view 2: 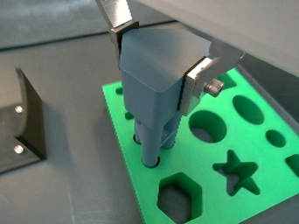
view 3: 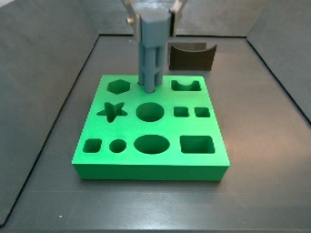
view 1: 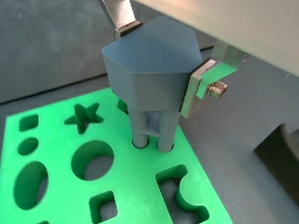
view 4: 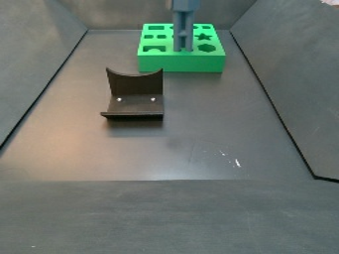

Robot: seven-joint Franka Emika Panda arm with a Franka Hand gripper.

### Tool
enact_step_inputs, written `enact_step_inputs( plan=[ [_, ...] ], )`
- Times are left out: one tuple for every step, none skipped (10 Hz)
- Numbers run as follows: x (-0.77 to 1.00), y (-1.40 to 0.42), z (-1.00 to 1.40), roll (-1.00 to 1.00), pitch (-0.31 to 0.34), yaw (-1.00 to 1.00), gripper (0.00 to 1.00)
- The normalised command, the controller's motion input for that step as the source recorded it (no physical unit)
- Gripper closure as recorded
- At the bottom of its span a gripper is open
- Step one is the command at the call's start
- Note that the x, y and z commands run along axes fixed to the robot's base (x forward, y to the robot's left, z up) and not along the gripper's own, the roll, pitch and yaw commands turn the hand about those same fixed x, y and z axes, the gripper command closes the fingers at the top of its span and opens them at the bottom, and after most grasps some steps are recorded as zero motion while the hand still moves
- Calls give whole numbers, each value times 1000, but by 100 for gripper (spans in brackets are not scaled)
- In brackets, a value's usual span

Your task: Insert the 3 prong object.

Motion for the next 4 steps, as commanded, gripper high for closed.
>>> enact_step_inputs(
  plan=[
    [0,0,-669,90,-17,191,100],
    [17,0,-600,224,0,151,100],
    [0,0,-294,-91,-151,0,100],
    [0,0,-137,-24,-29,0,100]
  ],
)
